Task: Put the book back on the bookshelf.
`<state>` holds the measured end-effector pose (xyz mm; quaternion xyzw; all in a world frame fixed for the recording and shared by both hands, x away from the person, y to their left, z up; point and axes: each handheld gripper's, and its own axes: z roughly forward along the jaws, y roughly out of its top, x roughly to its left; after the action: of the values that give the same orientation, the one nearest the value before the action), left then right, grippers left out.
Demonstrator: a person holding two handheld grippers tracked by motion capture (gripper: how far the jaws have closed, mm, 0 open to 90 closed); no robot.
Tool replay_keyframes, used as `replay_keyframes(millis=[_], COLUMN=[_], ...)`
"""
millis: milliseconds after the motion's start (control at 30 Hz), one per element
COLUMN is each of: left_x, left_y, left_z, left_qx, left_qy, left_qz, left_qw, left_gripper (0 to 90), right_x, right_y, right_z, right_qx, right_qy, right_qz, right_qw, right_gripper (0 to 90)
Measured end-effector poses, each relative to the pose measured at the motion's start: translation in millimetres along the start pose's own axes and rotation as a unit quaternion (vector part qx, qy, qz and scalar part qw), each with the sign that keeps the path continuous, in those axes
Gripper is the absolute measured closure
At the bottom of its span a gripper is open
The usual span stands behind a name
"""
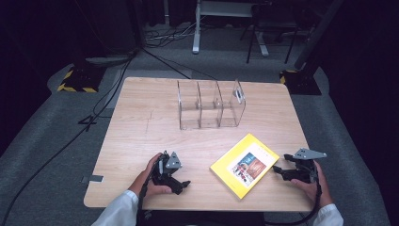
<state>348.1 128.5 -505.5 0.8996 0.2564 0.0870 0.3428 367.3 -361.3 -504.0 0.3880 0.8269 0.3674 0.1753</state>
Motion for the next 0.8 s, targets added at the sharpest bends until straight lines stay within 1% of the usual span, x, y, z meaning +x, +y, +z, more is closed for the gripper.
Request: replay_keyframes(millis=[67,133,167,267,300,367,400,433,467,533,567,600,700,800], left_x=[0.8,-1.7,-3.1,-8.8,-10.1,-12.3,-12.3,-12.9,-13.4,-13.6,-14.2,-14.2,-14.7,-14.9], left_y=[5.0,9.4,11.7,15.9,16.8,18.2,18.2,18.4,18.5,19.2,19.5,20.3,22.2,22.3], left_z=[4.1,8.4,10.0,14.3,15.1,16.1,16.1,16.4,16.8,16.9,17.8,18.4,19.9,20.0], left_qx=[0.001,-0.001,0.001,-0.002,-0.001,0.000,0.000,0.000,-0.002,0.001,-0.002,-0.002,0.000,-0.001], left_qy=[0.004,0.006,0.004,-0.002,-0.003,-0.003,-0.003,-0.004,-0.007,-0.012,-0.014,-0.018,-0.022,-0.023], left_qz=[-0.002,-0.006,-0.002,0.002,0.003,0.005,0.005,0.005,0.008,0.015,0.014,0.018,0.023,0.024], left_qw=[1.0000,1.0000,1.0000,1.0000,1.0000,1.0000,1.0000,1.0000,0.9999,0.9998,0.9998,0.9997,0.9995,0.9994], left_gripper=[0.2,0.2,0.3,0.5,0.6,0.5,0.5,0.5,0.5,0.5,0.5,0.5,0.5,0.5], right_x=[0.8,1.8,1.8,2.4,2.9,5.6,5.6,8.4,11.3,11.8,11.4,11.2,11.9,13.7], right_y=[-0.6,-1.0,-0.9,-0.6,-0.2,0.7,0.7,1.7,2.6,3.7,3.9,4.0,4.7,5.7], right_z=[-0.6,-0.9,-0.9,-0.6,-0.4,0.9,0.9,1.9,3.1,4.4,4.4,4.5,5.1,6.0], right_qx=[0.000,-0.001,-0.001,-0.001,-0.001,-0.003,-0.003,-0.003,-0.002,0.001,0.003,0.003,0.003,0.006], right_qy=[0.007,0.011,0.011,0.013,0.015,0.029,0.029,0.044,0.050,0.053,0.054,0.055,0.054,0.055], right_qz=[-0.006,-0.012,-0.011,-0.012,-0.017,-0.031,-0.031,-0.044,-0.054,-0.054,-0.053,-0.055,-0.055,-0.055], right_qw=[1.0000,0.9999,0.9999,0.9998,0.9997,0.9991,0.9991,0.9981,0.9973,0.9971,0.9971,0.9970,0.9970,0.9970], right_gripper=[23.0,23.1,23.1,23.2,23.4,24.0,24.0,24.0,19.8,19.0,19.1,19.0,18.7,18.2])
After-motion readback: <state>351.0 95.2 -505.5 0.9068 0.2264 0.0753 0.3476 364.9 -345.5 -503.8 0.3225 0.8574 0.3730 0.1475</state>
